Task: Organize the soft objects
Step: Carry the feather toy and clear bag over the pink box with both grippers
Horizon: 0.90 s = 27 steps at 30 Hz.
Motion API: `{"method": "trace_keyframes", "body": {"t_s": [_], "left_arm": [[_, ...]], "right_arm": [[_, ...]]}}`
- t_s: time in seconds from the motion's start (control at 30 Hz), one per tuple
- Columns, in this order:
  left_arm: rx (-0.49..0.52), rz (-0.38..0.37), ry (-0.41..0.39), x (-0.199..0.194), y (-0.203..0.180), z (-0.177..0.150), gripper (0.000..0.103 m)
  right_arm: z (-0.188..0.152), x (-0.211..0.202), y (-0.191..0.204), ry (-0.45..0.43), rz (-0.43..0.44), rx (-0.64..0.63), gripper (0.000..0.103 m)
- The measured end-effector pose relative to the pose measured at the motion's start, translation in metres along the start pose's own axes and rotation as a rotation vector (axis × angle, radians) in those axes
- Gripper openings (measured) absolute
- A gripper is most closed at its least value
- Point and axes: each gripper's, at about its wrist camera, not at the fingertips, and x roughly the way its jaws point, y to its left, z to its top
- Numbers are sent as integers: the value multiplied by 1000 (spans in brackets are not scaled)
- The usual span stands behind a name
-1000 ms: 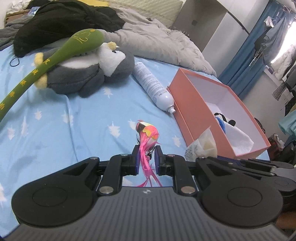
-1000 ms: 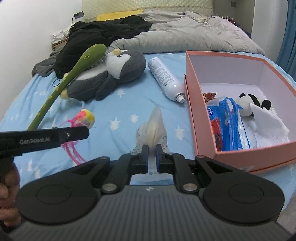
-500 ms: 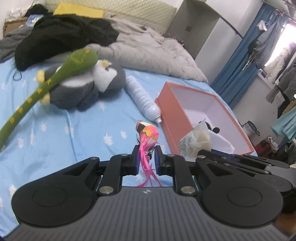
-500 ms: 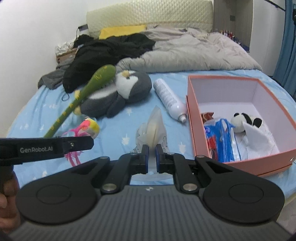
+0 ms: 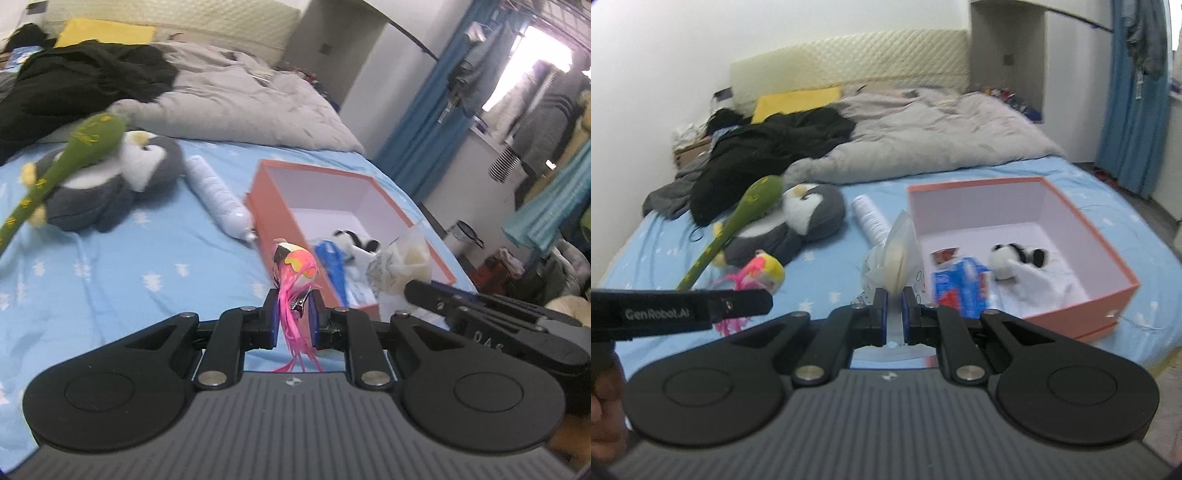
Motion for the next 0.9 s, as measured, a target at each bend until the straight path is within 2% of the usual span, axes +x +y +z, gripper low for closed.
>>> {"method": "trace_keyframes", "body": {"t_s": [0.27,0.43,0.6,0.9], "left_arm": [[80,-78,21,19,-45,5,19],[111,-102,39,43,-56,26,19],[170,-112,55,77,-66,52,19],[185,-127,114,147,-77,100,19]], "right_arm": [[-6,-26,-48,-29,-77,60,12],[1,-24,-70,-52,-87,94,12],[17,8,-95,-37,-99,123,12],[46,64,-126,26,-142,115,12]]}}
